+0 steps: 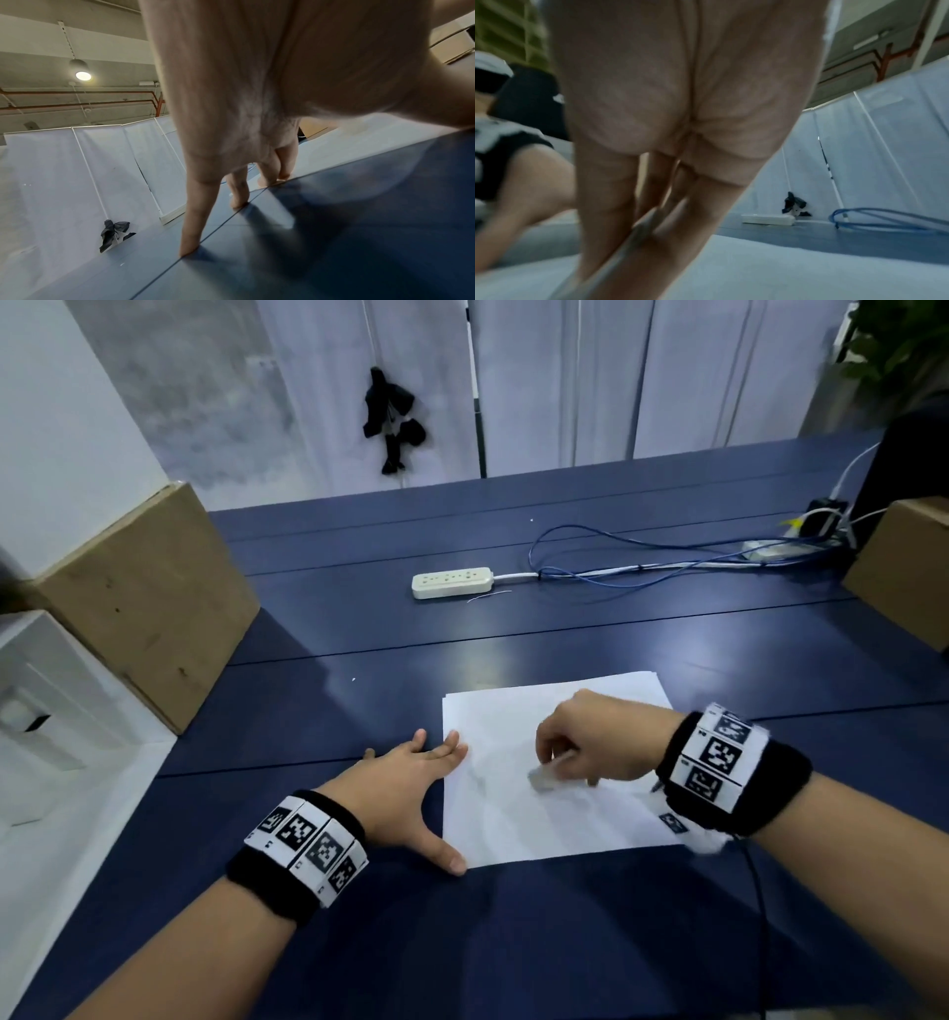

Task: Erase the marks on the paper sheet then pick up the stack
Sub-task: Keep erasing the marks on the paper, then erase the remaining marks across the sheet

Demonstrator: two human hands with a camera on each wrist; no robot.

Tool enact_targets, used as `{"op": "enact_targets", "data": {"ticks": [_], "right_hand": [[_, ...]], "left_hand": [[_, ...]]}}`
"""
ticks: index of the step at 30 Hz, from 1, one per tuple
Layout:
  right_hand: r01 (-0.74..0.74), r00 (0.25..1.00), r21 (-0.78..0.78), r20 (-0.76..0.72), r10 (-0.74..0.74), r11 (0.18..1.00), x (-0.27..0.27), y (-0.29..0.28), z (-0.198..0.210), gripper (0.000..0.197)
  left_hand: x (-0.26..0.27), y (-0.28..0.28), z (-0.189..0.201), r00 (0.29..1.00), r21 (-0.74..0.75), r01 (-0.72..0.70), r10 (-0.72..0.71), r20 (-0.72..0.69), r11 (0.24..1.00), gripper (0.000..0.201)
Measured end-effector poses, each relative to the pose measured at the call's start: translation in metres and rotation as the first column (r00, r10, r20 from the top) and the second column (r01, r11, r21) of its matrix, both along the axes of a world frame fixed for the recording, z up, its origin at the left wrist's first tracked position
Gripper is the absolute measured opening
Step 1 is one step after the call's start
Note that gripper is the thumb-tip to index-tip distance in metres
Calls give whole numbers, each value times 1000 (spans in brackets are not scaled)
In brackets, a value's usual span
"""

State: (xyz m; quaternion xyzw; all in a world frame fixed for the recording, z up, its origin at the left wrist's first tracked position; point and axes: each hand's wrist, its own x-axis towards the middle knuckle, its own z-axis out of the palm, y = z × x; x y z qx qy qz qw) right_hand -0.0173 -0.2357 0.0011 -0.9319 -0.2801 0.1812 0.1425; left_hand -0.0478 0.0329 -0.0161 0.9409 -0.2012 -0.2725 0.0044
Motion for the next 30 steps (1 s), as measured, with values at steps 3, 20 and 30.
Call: {"op": "enact_targets", "data": {"ticks": [3, 20, 30], "right_hand": [[-62, 993, -9, -102, 60, 998, -20, -2, -6, 35], [348, 936, 206, -26, -350, 915, -9, -69, 9, 41], [346, 933, 176, 36, -357, 922, 45, -62, 4, 34]], "left_hand": [[0, 0, 0, 1000, 2, 1, -1, 1, 1000, 138], [15, 1, 7, 992, -198, -31, 54, 110, 980, 118], [66, -88, 19, 955, -219, 86, -17, 297, 972, 69]]}}
